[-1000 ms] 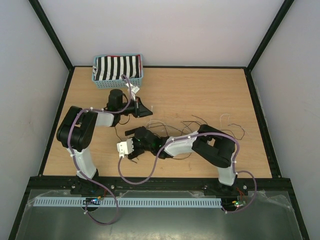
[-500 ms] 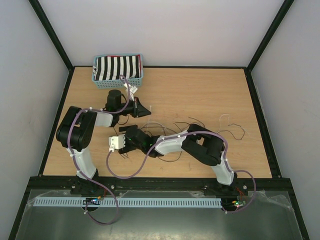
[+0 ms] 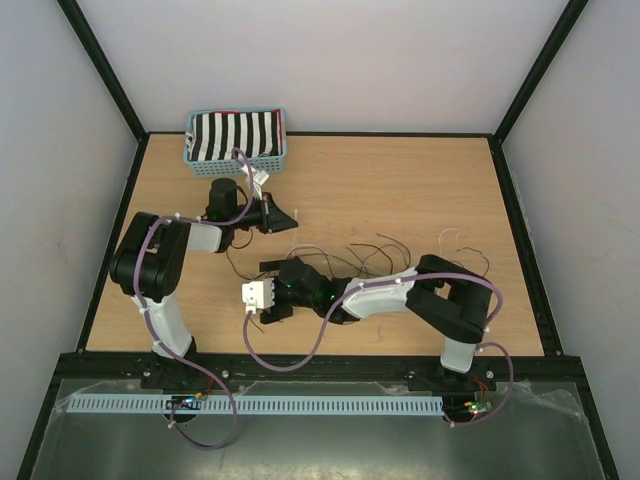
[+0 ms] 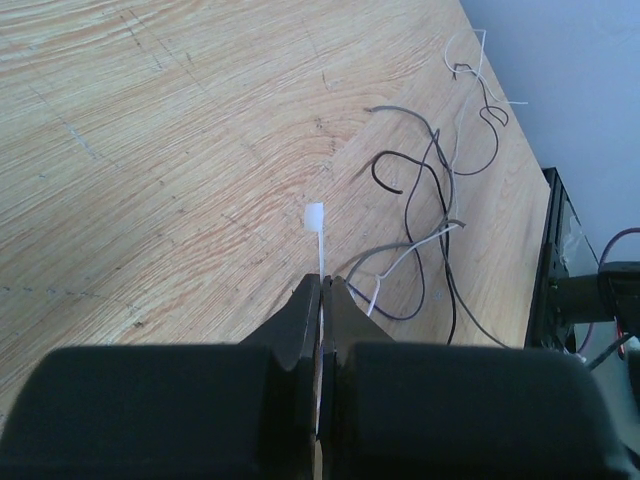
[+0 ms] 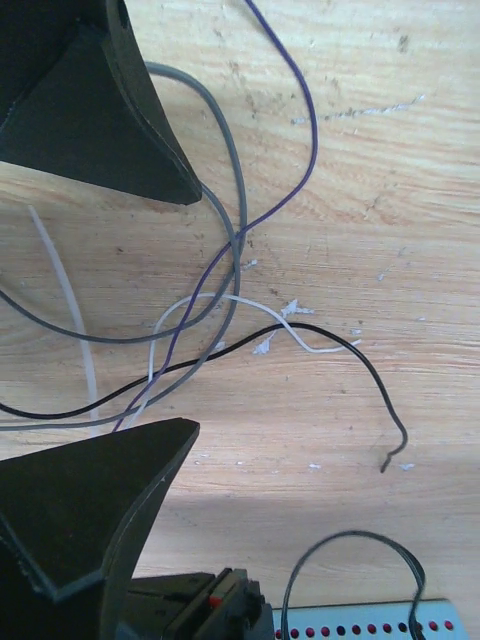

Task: Zip-tie the wires
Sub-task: Tie the cable at the center of the board.

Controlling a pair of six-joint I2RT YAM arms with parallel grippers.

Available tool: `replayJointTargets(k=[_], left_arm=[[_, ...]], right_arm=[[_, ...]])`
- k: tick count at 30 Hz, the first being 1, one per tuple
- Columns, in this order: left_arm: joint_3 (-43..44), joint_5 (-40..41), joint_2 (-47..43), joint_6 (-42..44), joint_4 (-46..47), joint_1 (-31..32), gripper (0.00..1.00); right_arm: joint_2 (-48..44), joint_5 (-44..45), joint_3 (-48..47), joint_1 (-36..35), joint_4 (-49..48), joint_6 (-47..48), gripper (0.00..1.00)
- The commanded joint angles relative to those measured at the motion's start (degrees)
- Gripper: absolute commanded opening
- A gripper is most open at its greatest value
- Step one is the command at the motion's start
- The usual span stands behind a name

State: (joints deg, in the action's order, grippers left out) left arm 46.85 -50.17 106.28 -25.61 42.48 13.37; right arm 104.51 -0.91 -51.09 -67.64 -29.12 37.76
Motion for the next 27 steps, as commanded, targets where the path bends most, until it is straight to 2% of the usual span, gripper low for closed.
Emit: replayJointTargets(k=[1, 6, 15, 21, 27], left_arm=[[-0.2, -2.2, 0.6, -0.3, 1.4, -0.2, 0.0], [-0.7, -3.3, 0.3, -0.8, 1.4, -0.3, 0.0], [-0.7, -5.6, 1.2, -3.4, -0.5, -0.2, 0.0], [-1.2, -5.6, 0.5, -3.4, -2.8, -0.2, 0.0], [-0.8, -5.5, 0.4, -4.1, -5.8, -0.1, 0.0]], right_arm=[[-5.5, -3.8, 1.8, -0.4, 0.8, -2.6, 0.99], [-10.3, 1.3, 6.5, -0.3, 2.5, -1.3, 0.99], [-15.2, 1.1, 21.4, 0.8, -10.3, 3.5, 1.0], [-16.0, -2.4, 25.8, 0.8, -16.5, 5.8, 0.88], [-16.1, -2.4, 26.3, 0.7, -17.6, 8.1, 0.79]])
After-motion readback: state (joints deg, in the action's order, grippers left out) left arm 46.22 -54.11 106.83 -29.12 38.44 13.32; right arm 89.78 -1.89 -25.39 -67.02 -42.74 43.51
